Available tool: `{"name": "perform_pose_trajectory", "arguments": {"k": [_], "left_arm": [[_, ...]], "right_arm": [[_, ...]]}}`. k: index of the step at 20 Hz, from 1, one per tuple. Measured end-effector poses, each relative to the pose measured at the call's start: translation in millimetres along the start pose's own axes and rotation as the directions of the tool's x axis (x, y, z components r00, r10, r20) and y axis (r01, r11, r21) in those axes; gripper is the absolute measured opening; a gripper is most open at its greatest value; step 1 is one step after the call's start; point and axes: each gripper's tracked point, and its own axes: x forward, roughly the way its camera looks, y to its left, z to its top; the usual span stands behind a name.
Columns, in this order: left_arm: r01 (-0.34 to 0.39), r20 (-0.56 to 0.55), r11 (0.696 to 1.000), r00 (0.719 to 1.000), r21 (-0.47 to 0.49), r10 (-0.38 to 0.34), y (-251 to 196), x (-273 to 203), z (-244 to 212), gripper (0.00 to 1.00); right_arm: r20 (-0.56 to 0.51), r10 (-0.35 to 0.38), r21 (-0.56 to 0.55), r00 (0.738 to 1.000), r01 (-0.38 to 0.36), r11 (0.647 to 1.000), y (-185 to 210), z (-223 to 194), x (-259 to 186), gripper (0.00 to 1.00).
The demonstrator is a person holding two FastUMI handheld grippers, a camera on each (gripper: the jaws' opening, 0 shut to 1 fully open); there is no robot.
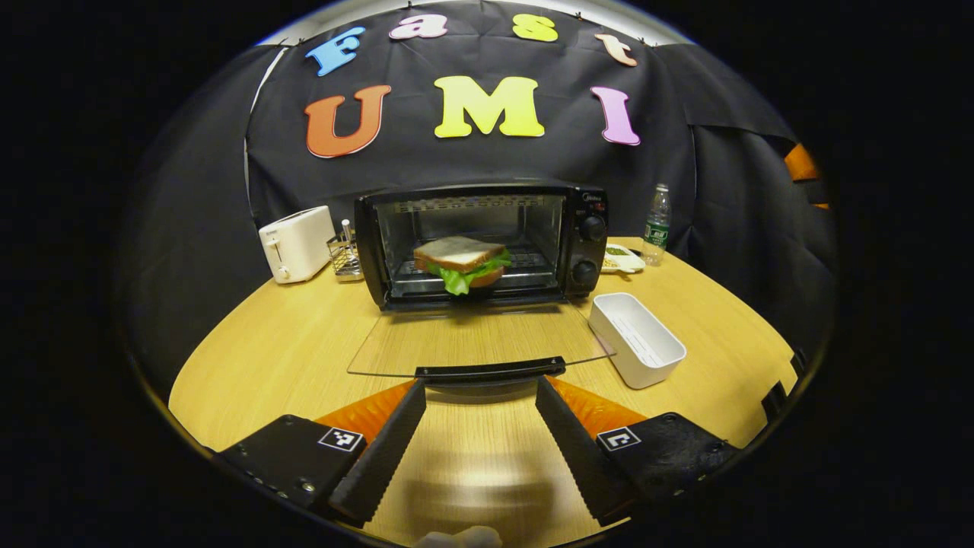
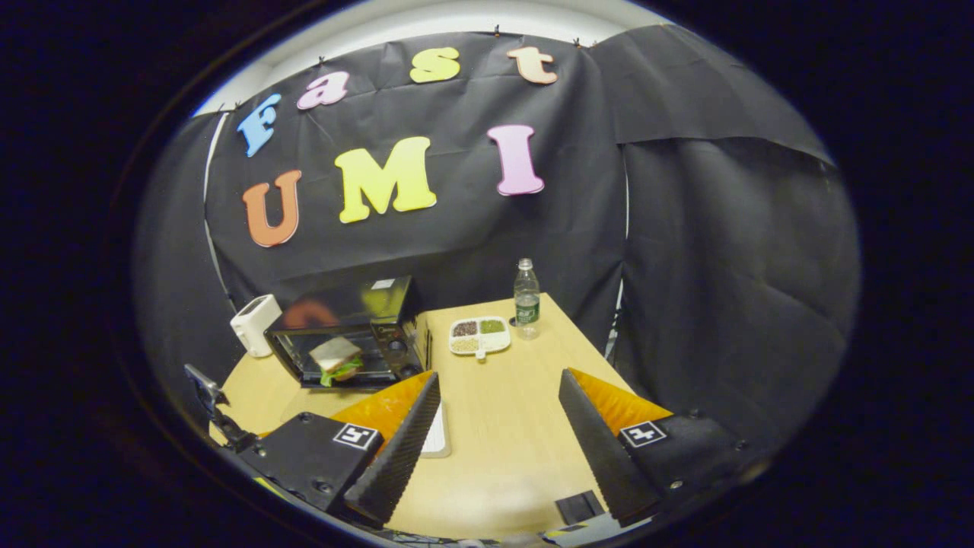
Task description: Open the electric oven with the left hand, put the food in, and close the electric oven.
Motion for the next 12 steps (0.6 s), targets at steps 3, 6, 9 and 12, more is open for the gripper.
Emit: {"name": "perform_pose_trajectory", "arguments": {"k": [3,6,9,12], "left_arm": [[-0.005,-0.022,1.000,1.000,-0.013,0.005,-4.0,16.3,-12.0,0.96],[-0.019,-0.036,0.999,0.999,-0.028,0.018,-2.3,28.1,-18.6,0.96],[-0.026,-0.037,0.999,0.999,-0.027,0.025,-4.3,40.5,-21.4,0.96],[-0.039,-0.050,0.998,0.998,-0.047,0.037,-3.2,48.6,-24.4,0.96]], "right_arm": [[-0.011,-0.005,-0.011,1.000,0.005,1.000,-3.5,-2.1,-1.7,0.89],[-0.022,-0.006,-0.015,1.000,0.006,1.000,-6.7,-2.4,-2.2,1.00],[-0.051,-0.006,-0.029,0.999,0.004,1.000,-9.4,-9.5,2.6,1.00],[-0.064,-0.008,-0.025,0.998,0.007,1.000,-11.7,-11.0,5.1,1.00]]}}
